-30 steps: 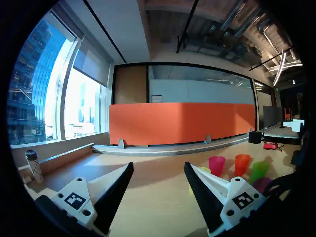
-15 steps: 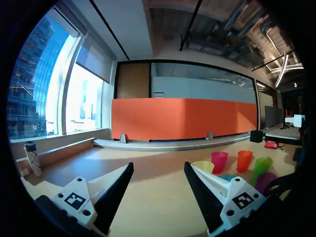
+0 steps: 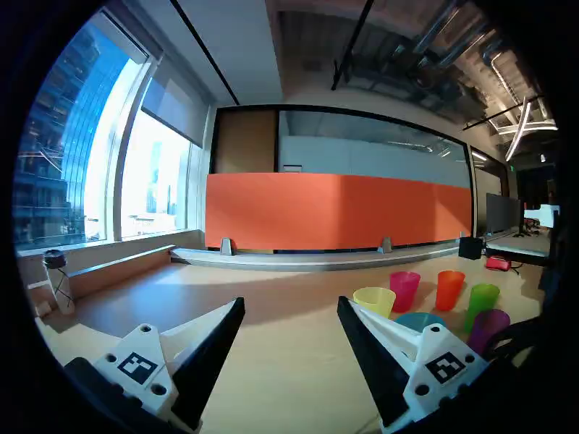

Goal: Pour water

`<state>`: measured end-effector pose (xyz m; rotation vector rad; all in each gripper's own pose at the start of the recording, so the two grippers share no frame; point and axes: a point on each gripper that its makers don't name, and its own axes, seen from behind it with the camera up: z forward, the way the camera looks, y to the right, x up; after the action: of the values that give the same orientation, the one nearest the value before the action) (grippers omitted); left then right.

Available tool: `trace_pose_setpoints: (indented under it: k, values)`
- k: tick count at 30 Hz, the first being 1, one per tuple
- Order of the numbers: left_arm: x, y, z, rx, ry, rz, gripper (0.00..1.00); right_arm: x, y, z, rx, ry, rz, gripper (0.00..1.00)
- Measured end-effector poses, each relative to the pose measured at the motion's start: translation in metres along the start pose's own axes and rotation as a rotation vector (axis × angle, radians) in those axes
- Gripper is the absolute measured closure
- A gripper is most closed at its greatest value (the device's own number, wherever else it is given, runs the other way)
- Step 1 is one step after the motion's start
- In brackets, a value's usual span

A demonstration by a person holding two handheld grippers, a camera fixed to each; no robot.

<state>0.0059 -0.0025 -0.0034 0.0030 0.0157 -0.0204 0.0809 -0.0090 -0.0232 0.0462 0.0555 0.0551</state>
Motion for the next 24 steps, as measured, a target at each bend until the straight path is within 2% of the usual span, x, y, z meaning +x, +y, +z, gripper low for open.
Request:
trace_pose_setpoints:
  k: [6, 18, 24]
  values:
    - [-0.0035, -0.0015, 0.0014, 0.003, -0.012, 0.017, 0.05, 0.0011, -0.0027, 0.0005, 0.003, -0.001, -0.004, 0.01]
    - [-0.0061, -0.0013, 0.0032, 0.005, -0.013, 0.019, 0.05, 0.0022, -0.0034, 0.0008, 0.004, -0.001, -0.003, 0.01]
    - [-0.0057, -0.0008, 0.0032, 0.003, -0.015, 0.021, 0.05, 0.0035, -0.0005, -0.0004, 0.004, 0.003, -0.021, 0.01]
